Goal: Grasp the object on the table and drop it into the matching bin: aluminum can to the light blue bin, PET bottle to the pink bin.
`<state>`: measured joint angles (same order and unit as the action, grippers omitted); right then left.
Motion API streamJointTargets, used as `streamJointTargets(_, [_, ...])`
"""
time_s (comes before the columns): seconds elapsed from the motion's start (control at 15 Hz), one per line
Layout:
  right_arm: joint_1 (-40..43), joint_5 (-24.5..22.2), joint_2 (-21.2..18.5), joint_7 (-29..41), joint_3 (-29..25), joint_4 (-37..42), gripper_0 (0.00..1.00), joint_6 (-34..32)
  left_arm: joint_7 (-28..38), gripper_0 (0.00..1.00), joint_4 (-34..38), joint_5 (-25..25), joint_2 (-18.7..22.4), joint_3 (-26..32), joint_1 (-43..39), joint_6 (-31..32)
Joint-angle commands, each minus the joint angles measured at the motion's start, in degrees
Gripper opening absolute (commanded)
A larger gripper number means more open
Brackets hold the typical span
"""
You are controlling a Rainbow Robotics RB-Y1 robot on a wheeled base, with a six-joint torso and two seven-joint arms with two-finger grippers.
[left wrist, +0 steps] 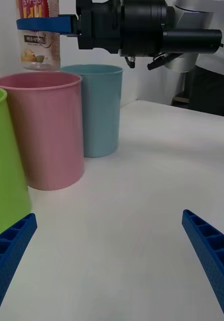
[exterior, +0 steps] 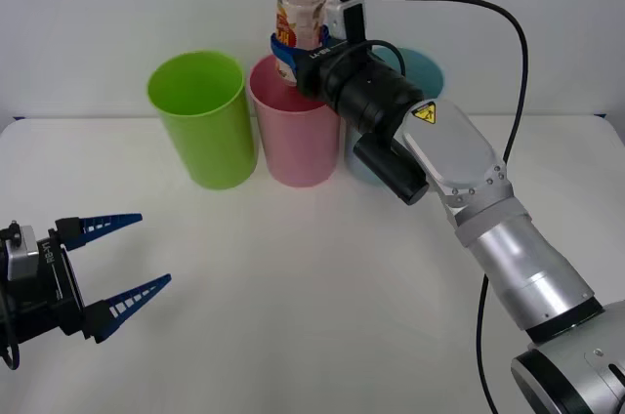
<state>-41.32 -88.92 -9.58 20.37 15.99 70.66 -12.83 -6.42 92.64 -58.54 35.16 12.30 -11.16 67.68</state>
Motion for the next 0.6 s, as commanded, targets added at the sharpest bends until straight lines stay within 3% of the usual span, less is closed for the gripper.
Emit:
streamJointTargets(0.07, [0.01, -0.20, 0.00, -0.51, 0.00, 0.00, 0.83, 0.26, 0.00, 1.00, 0.00, 0.00, 0.00, 0.00, 0.00, 0.00])
streamJointTargets(0.2, [0.01, -0.29, 0.00, -0.68, 0.00, 0.09, 0.96, 0.35, 0.00, 1.00, 0.00, 0.00, 0.00, 0.00, 0.00, 0.00])
streamJointTargets(0.6, [0.01, -0.29, 0.00, -1.03, 0.00, 0.00, 0.99, 0.35, 0.00, 1.00, 0.00, 0.00, 0.00, 0.00, 0.00, 0.00])
